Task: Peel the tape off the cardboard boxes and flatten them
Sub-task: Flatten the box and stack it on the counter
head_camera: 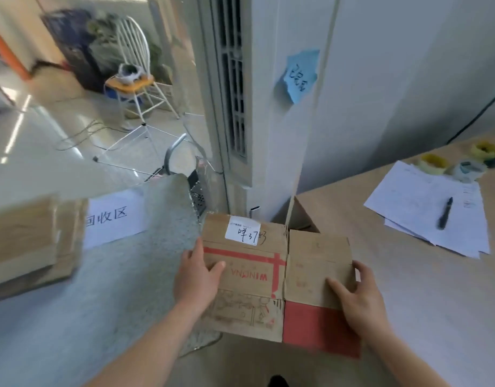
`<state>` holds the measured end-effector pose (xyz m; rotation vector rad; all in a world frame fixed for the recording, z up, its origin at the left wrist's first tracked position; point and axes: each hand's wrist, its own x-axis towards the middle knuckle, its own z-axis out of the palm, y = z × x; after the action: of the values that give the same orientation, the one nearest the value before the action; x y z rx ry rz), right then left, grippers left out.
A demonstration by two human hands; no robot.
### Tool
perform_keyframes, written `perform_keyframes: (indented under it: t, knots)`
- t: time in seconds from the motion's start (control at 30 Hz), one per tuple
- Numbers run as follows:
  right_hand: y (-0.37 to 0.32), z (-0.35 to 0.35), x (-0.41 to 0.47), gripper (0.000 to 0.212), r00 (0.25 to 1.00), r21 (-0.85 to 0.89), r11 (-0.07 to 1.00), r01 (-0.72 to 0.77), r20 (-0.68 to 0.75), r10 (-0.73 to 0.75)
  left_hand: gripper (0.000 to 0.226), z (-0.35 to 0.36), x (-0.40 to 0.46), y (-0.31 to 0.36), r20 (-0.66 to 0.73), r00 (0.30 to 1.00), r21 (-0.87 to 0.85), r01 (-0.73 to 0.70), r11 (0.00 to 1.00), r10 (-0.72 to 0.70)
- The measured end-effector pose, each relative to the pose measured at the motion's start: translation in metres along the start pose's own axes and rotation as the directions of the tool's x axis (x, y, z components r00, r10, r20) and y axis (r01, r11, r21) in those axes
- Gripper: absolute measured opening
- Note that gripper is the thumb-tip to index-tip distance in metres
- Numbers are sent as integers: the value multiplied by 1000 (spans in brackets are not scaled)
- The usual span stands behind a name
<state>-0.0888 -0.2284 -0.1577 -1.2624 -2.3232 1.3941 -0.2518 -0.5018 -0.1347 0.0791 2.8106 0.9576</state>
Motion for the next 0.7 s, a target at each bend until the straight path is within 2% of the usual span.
perform_keyframes:
  t: [0.1,0.27,0.4,0.57,0.7]
  knots:
    - [-28,36,7,73,993,-44,996,80,85,-76,73,-26,-5,-31,-57,990,28,131,991,-129]
    - [-61,92,13,77,942,-48,983,177,298,-155,82,-59,-24,-81,-149,931,27,340,940,-332]
    - [-84,131,8,77,887,-59,960,275,400,-230,79,-77,-44,-118,-219,880,-17,428,904,-421]
    - [-119,181,-4,76,825,-73,919,388,472,-311,89,-101,-55,-159,-267,821,-65,507,859,-505]
    - [-155,224,-17,75,798,-54,891,451,471,-375,76,-132,-36,-194,-315,797,-74,521,851,-515]
